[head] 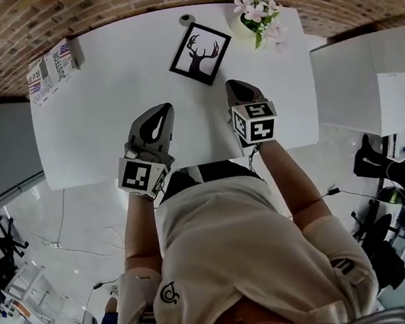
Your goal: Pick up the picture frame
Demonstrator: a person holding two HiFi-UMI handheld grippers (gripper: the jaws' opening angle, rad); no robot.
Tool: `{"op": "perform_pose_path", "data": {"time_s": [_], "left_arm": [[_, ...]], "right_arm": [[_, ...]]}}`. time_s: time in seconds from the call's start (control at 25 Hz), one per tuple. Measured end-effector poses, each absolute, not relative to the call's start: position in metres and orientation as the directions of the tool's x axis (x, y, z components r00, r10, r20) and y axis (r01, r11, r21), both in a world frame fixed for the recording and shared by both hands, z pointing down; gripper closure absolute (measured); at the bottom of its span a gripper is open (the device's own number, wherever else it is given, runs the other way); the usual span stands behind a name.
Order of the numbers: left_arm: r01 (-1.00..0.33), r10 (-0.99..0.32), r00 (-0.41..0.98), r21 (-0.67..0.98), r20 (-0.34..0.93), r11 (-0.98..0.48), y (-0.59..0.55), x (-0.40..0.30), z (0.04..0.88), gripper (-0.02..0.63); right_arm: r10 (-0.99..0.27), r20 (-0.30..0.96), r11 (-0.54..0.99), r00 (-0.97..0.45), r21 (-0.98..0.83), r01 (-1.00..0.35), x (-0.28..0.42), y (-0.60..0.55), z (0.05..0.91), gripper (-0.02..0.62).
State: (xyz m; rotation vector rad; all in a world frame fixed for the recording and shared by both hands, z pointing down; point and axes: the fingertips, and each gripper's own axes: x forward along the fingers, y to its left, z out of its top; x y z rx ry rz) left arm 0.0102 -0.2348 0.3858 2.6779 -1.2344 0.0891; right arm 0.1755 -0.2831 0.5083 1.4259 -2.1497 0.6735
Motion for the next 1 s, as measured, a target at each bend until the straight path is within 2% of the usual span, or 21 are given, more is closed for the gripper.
{"op": "perform_pose_path", "data": {"time_s": [0.16, 0.32, 0.6, 0.76, 1.0], "left_arm": [[-0.731, -0.718, 0.682, 0.098, 0.134, -0.676, -0.247, 0.029, 0.396, 0.592], [-0.750, -0.735, 0.662, 0.152, 0.147, -0.644, -0.253, 0.026, 0.412, 0.592], [-0.783, -0.767, 0.620, 0.202, 0.168, -0.589, -0.261, 0.007, 0.430, 0.592], [-0.784, -0.768, 0.614, 0.253, 0.183, -0.567, -0.261, 0.002, 0.442, 0.592], [-0.773, -0.752, 0.628, 0.270, 0.199, -0.574, -0.260, 0.003, 0.451, 0.592]], "right_arm": [[-0.617, 0.699, 0.349, -0.360, -0.167, -0.922, 0.174, -0.304, 0.548, 0.578], [-0.547, 0.749, 0.353, -0.374, -0.198, -0.914, 0.170, -0.315, 0.583, 0.521], [-0.493, 0.783, 0.192, -0.380, -0.328, -0.925, 0.163, -0.345, 0.612, 0.441], [-0.473, 0.819, 0.080, -0.325, -0.327, -0.942, 0.168, -0.354, 0.625, 0.431], [-0.439, 0.862, 0.054, -0.252, -0.255, -0.965, 0.175, -0.351, 0.639, 0.433]]}}
